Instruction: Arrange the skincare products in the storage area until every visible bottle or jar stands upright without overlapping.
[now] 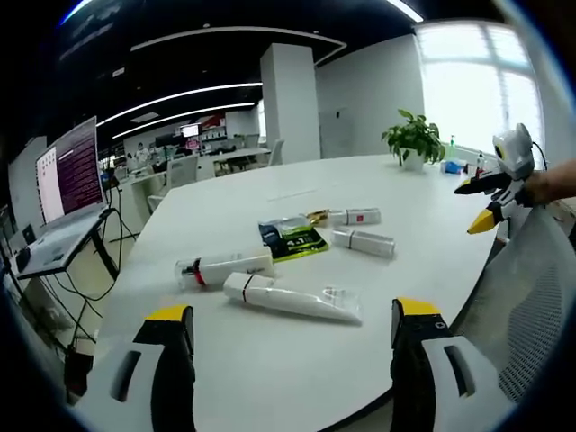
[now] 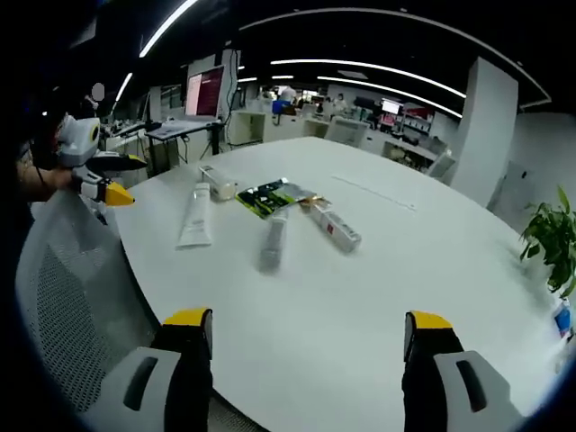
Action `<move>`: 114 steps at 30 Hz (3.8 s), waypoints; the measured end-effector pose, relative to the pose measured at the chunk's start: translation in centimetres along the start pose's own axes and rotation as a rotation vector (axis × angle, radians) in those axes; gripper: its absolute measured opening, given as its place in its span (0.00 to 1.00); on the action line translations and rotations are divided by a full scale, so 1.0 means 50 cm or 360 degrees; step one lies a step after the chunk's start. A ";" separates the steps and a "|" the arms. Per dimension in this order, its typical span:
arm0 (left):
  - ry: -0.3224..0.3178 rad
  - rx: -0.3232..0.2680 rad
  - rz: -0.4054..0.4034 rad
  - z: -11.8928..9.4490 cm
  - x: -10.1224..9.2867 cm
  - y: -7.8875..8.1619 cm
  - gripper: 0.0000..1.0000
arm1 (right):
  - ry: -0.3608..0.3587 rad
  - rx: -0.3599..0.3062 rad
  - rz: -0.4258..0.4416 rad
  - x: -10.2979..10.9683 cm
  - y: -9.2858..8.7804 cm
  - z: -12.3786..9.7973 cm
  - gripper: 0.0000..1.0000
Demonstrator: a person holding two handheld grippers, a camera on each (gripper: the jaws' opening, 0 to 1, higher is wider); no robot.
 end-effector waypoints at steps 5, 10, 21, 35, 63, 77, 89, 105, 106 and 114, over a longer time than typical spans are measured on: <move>0.0017 -0.0006 -0.0006 -0.002 0.004 0.000 0.84 | 0.0063 0.0011 -0.0057 0.014 0.029 0.018 0.86; 0.0030 -0.0005 -0.0006 -0.002 0.008 -0.001 0.84 | 0.0128 0.0017 -0.0084 0.029 0.044 0.043 0.86; 0.0048 0.0005 -0.0009 -0.003 0.012 -0.005 0.82 | 0.0221 0.0022 -0.0178 0.055 0.084 0.081 0.84; 0.0081 0.0016 -0.0028 -0.006 0.020 -0.008 0.82 | 0.0337 0.0005 -0.0275 0.088 0.140 0.126 0.82; 0.0090 0.0048 -0.0044 -0.009 0.016 -0.009 0.81 | 0.0499 -0.0008 -0.0365 0.139 0.206 0.220 0.81; 0.0080 0.0066 -0.0045 -0.008 0.014 -0.011 0.80 | 0.0558 -0.0008 -0.0417 0.165 0.228 0.264 0.78; 0.0083 0.0065 -0.0047 -0.007 0.013 -0.011 0.80 | 0.0647 -0.0029 -0.0465 0.227 0.255 0.291 0.77; 0.0094 0.0046 -0.0064 -0.011 0.016 -0.007 0.80 | 0.0726 -0.0027 -0.0543 0.281 0.284 0.333 0.76; 0.0093 0.0046 -0.0064 -0.011 0.016 -0.007 0.80 | 0.0732 -0.0030 -0.0546 0.284 0.285 0.339 0.76; 0.0101 0.0057 -0.0066 -0.011 0.017 -0.009 0.80 | 0.0756 -0.0045 -0.0568 0.297 0.302 0.367 0.75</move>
Point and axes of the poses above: the point that each gripper's makers call its tool centre point, and the gripper's own axes: z roughly forward along the fingers, x roughly to its left, y roughly out of its top, the point moved 3 cm from there along -z, roughly backward along the fingers, and after that the axes turned 6 degrees about -y, right-handed, at the moved point
